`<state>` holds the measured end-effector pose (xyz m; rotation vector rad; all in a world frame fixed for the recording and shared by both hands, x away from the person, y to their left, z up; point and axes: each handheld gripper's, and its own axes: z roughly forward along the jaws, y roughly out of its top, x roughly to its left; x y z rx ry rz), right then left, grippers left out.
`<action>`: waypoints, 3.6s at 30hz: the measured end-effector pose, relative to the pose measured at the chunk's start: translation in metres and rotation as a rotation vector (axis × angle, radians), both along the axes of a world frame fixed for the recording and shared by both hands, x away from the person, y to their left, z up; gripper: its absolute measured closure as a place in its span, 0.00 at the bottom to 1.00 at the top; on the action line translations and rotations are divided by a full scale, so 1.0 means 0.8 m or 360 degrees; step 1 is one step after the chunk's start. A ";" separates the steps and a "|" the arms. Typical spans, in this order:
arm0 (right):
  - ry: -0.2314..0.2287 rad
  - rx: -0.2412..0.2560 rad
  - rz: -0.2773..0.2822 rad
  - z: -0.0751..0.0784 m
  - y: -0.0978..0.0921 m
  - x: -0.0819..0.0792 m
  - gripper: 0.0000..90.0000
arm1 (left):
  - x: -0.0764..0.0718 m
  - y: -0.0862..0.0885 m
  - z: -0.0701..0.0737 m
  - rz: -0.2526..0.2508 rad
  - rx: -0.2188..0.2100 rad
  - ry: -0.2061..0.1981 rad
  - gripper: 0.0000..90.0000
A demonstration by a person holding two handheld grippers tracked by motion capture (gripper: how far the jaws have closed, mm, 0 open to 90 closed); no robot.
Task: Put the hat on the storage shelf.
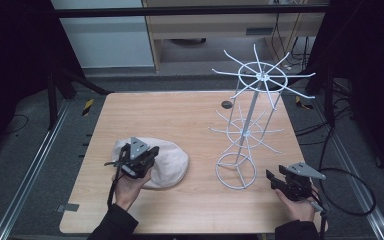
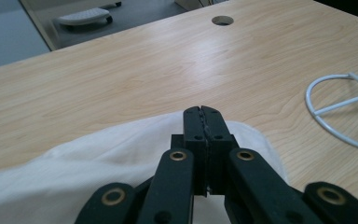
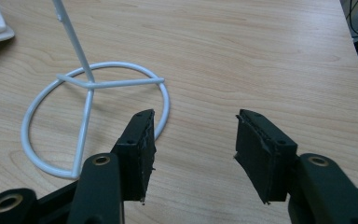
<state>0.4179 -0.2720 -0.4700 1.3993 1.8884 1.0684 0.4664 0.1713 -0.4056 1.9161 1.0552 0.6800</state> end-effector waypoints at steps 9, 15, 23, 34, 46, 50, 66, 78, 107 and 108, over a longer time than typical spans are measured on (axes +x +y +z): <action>-0.0001 -0.0003 -0.0001 0.000 -0.001 0.001 0.53 | 0.041 -0.048 -0.032 0.0030 0.0090 0.0148 1.00; 0.0005 -0.0009 0.0005 -0.001 -0.002 0.001 0.52 | 0.051 -0.054 -0.047 0.0052 0.0163 0.0234 1.00; 0.0013 -0.0010 0.0007 -0.001 -0.001 0.001 0.51 | 0.040 -0.044 -0.050 0.0015 0.0205 0.0281 1.00; 0.0016 -0.0022 0.0010 -0.001 -0.002 0.001 0.51 | 0.012 -0.011 -0.055 -0.0021 0.0178 0.0318 1.00; 0.0021 -0.0020 0.0009 -0.001 -0.001 0.000 0.51 | -0.039 0.026 -0.053 -0.0102 0.0171 0.0326 1.00; 0.0013 -0.0025 0.0010 -0.002 -0.002 -0.001 0.51 | -0.055 0.038 -0.053 -0.0123 0.0165 0.0330 1.00; 0.0016 -0.0023 0.0008 -0.001 -0.002 -0.001 0.51 | -0.077 0.117 -0.005 0.0129 -0.0025 0.0079 1.00; 0.0019 -0.0038 0.0012 -0.003 -0.001 0.001 0.51 | -0.023 0.185 -0.057 0.0506 0.0030 0.0276 1.00; 0.0005 -0.0053 0.0019 -0.004 -0.002 0.001 0.51 | 0.095 0.103 -0.077 0.0396 0.0032 0.0281 1.00; 0.0004 -0.0053 0.0020 -0.004 -0.002 0.001 0.51 | 0.098 0.099 -0.077 0.0385 0.0028 0.0280 1.00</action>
